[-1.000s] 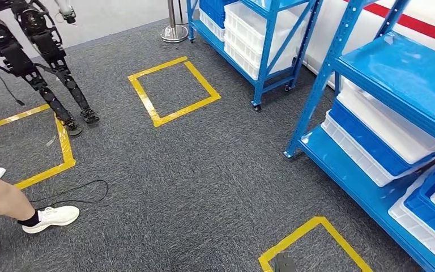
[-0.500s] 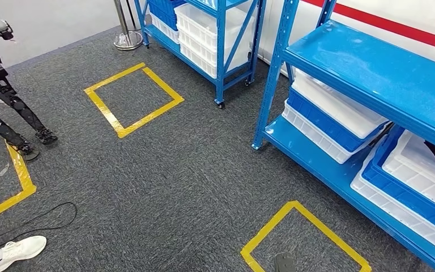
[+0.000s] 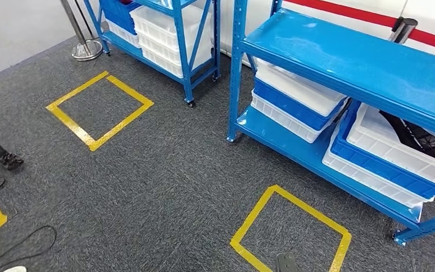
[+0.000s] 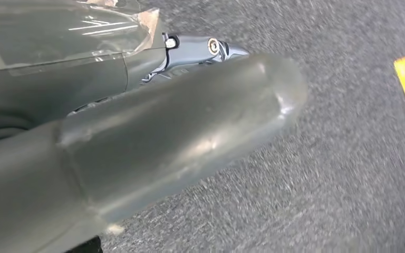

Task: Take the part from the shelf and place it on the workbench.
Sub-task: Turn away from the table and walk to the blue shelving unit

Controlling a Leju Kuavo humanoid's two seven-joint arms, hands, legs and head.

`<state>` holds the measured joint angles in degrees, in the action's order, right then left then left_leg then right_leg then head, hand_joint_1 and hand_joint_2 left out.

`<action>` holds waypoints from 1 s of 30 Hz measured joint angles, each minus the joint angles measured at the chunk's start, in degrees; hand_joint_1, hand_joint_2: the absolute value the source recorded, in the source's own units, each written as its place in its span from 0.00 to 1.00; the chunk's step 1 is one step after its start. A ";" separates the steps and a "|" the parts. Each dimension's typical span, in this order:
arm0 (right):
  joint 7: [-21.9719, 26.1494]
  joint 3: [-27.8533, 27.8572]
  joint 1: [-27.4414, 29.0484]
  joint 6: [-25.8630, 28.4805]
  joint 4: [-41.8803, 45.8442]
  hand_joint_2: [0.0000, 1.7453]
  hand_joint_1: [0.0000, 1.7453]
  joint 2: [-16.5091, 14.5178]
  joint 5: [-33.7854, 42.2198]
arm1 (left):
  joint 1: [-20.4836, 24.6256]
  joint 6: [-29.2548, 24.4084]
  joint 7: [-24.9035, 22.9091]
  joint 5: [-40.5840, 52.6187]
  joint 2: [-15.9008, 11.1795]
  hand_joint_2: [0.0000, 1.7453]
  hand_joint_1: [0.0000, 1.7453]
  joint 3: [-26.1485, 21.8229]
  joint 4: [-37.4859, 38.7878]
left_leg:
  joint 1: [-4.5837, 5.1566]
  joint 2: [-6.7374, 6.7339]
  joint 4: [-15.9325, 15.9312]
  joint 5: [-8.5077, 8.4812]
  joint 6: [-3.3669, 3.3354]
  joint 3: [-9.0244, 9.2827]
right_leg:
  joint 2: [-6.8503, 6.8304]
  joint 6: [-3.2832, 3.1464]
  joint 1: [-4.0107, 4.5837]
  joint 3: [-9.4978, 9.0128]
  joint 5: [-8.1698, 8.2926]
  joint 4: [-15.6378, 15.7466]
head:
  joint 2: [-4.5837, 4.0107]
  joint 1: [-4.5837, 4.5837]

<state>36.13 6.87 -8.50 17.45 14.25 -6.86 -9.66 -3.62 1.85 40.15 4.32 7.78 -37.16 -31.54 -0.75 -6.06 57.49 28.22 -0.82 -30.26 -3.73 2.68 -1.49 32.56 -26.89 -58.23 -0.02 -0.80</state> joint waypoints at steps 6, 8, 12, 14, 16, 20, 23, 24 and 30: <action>-0.02 0.10 0.09 -0.02 0.00 0.00 0.00 0.22 -0.25 | 0.20 0.98 0.00 -0.04 0.15 0.00 0.00 -0.13 -0.78 | -1.14 4.11 7.44 5.29 1.48 -2.55 | 3.60 -2.87 0.04 0.19 0.88 0.40 | 0.00 0.58; -0.07 0.10 -0.03 -0.08 0.00 0.00 0.00 0.12 -0.47 | -0.11 1.17 0.00 -0.13 0.17 0.00 0.00 -0.32 -0.94 | -1.10 5.90 14.88 8.63 1.39 -6.08 | 4.95 -3.32 0.41 0.29 0.97 0.39 | 0.00 0.67; -0.31 0.10 -0.05 -0.14 0.00 0.00 0.00 -0.02 -0.86 | -0.52 1.43 0.00 -0.48 0.22 0.00 0.00 -0.50 -1.65 | -1.10 7.01 10.53 3.92 0.70 -4.51 | 7.92 -3.33 0.87 0.07 1.06 0.32 | 0.00 0.66; -0.40 0.10 -0.21 -0.15 0.00 0.00 0.00 -0.24 -1.01 | -0.53 1.56 0.00 -0.55 0.22 0.00 0.00 -0.60 -2.06 | -1.06 9.50 3.57 1.08 0.24 -1.33 | 9.17 -3.06 1.07 0.10 1.17 0.22 | 0.00 0.62; -0.44 0.10 -0.34 -0.17 0.00 0.00 0.00 -0.46 -1.13 | -0.63 1.72 0.00 -0.55 0.24 0.00 0.00 -0.77 -2.42 | -0.73 10.66 1.08 0.64 -0.03 -0.35 | 10.26 -2.49 1.09 0.54 1.44 0.20 | 0.00 0.60; -0.45 0.10 -0.30 -0.19 0.00 0.00 0.00 -0.58 -1.20 | -0.80 2.48 0.01 -0.53 0.38 0.00 0.00 -0.98 -3.38 | -0.42 7.81 -0.22 -0.52 -1.45 -0.17 | 8.35 -1.66 0.90 3.12 0.46 -2.44 | 0.00 0.41; -0.42 0.10 -0.41 -0.19 0.00 0.00 0.00 -0.60 -1.19 | -1.37 2.93 0.00 -0.49 0.45 0.00 0.00 -1.26 -3.80 | -0.24 5.24 -0.50 -0.71 -2.02 -0.34 | 4.95 -2.03 0.67 8.31 -4.29 -12.91 | 0.00 0.07; -0.42 0.10 -0.29 -0.19 0.00 0.00 0.00 -0.59 -1.18 | -1.46 2.95 0.00 -0.48 0.46 0.00 0.00 -1.36 -3.87 | -0.20 4.39 -0.48 -0.68 -2.01 -0.40 | 4.66 -1.78 0.53 9.42 -5.13 -15.47 | 0.00 0.06; -0.41 0.10 -0.27 -0.19 0.00 0.00 0.00 -0.54 -1.17 | -1.50 3.04 0.00 -0.45 0.50 0.00 0.00 -1.46 -4.15 | 0.06 0.26 -0.14 0.20 -0.52 0.25 | -0.33 0.02 0.01 0.45 -0.40 -0.88 | 0.00 -0.05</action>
<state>35.72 6.97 -8.77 17.27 14.25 -7.40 -10.83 -5.11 4.89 40.15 3.87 8.28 -38.63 -35.69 -0.69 -5.80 57.35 28.42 -1.34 -30.01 -4.06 2.70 -1.48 33.00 -27.29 -59.11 -0.02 -0.86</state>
